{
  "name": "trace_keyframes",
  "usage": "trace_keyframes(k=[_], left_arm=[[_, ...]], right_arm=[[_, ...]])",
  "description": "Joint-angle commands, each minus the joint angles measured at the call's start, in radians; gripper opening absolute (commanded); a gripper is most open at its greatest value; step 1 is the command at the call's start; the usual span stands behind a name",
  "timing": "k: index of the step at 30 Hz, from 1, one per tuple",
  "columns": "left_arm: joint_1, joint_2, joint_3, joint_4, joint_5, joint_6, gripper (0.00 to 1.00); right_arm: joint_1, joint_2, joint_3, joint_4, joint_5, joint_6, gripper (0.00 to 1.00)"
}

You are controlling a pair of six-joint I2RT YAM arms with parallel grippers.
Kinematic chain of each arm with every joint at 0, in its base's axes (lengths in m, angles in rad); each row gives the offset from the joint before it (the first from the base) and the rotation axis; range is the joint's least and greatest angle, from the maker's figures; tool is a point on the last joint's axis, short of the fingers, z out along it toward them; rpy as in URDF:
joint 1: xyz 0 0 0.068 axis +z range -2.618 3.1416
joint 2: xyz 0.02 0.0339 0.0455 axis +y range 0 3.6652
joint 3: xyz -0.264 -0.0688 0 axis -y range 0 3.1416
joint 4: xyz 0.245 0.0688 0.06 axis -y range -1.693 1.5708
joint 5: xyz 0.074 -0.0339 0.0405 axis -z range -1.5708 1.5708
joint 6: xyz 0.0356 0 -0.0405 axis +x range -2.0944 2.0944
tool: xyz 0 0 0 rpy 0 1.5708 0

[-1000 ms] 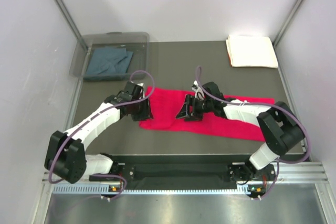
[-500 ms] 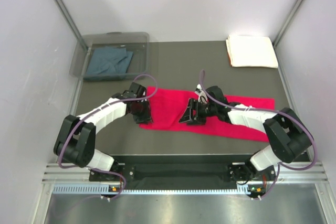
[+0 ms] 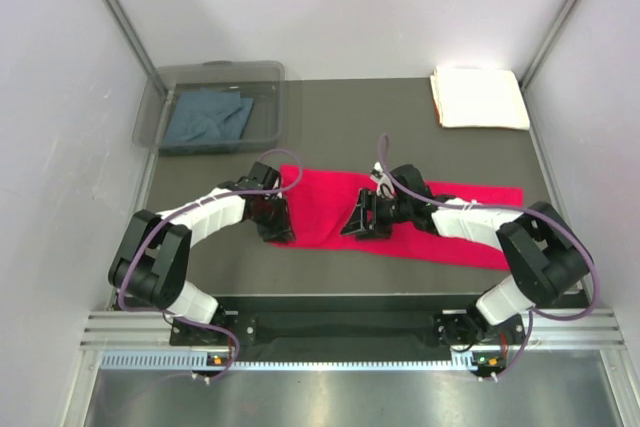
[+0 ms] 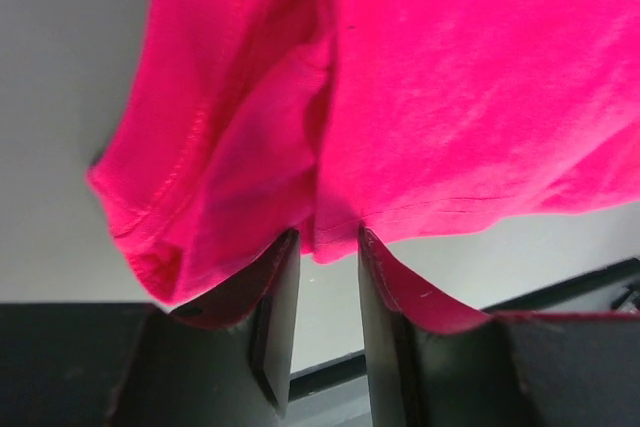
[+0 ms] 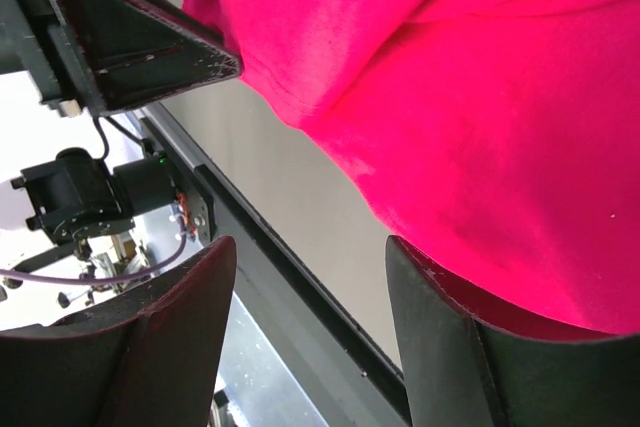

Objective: Fold and stack the t-shirts
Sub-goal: Fold the tshirt

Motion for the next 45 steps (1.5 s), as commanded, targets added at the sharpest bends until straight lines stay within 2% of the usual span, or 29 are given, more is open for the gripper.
trace_keyframes(k=[1, 5, 6, 7, 8, 12, 17, 21, 25, 28, 37, 45], left_arm=[[0.004, 0.002, 0.002, 0.054, 0.061, -0.015, 0.34], [0.009, -0.022, 0.015, 0.053, 0.091, -0.032, 0.21], [0.014, -0.032, 0.022, 0.047, 0.088, -0.034, 0.08], [0.018, -0.039, 0.043, 0.036, 0.080, -0.034, 0.02], [0.020, -0.059, 0.055, 0.018, 0.057, -0.032, 0.00], [0.052, -0.091, 0.135, -0.038, 0.020, -0.012, 0.00], [0.077, -0.119, 0.229, -0.044, -0.041, 0.022, 0.00], [0.104, -0.072, 0.259, -0.018, -0.024, 0.042, 0.00], [0.121, -0.013, 0.278, 0.020, -0.001, 0.058, 0.00], [0.130, 0.017, 0.288, 0.070, -0.003, 0.075, 0.00], [0.144, 0.108, 0.338, 0.145, 0.059, 0.098, 0.00], [0.146, 0.119, 0.362, 0.203, 0.068, 0.104, 0.00]], right_arm=[[0.017, 0.018, 0.020, 0.064, -0.006, 0.009, 0.61], [0.029, 0.056, 0.021, 0.105, -0.006, 0.043, 0.61], [0.035, 0.064, 0.020, 0.143, -0.006, 0.072, 0.61], [0.040, 0.070, 0.020, 0.162, -0.006, 0.087, 0.61], [0.044, 0.087, 0.021, 0.180, -0.006, 0.102, 0.61], [0.077, 0.125, 0.054, 0.220, 0.017, 0.165, 0.56], [0.098, 0.151, 0.049, 0.312, 0.058, 0.265, 0.38], [0.120, 0.162, 0.058, 0.323, 0.093, 0.311, 0.28], [0.129, 0.168, 0.060, 0.335, 0.147, 0.363, 0.11], [0.139, 0.190, 0.060, 0.390, 0.176, 0.429, 0.06], [0.195, 0.239, 0.109, 0.360, 0.311, 0.497, 0.23], [0.196, 0.243, 0.094, 0.354, 0.382, 0.546, 0.24]])
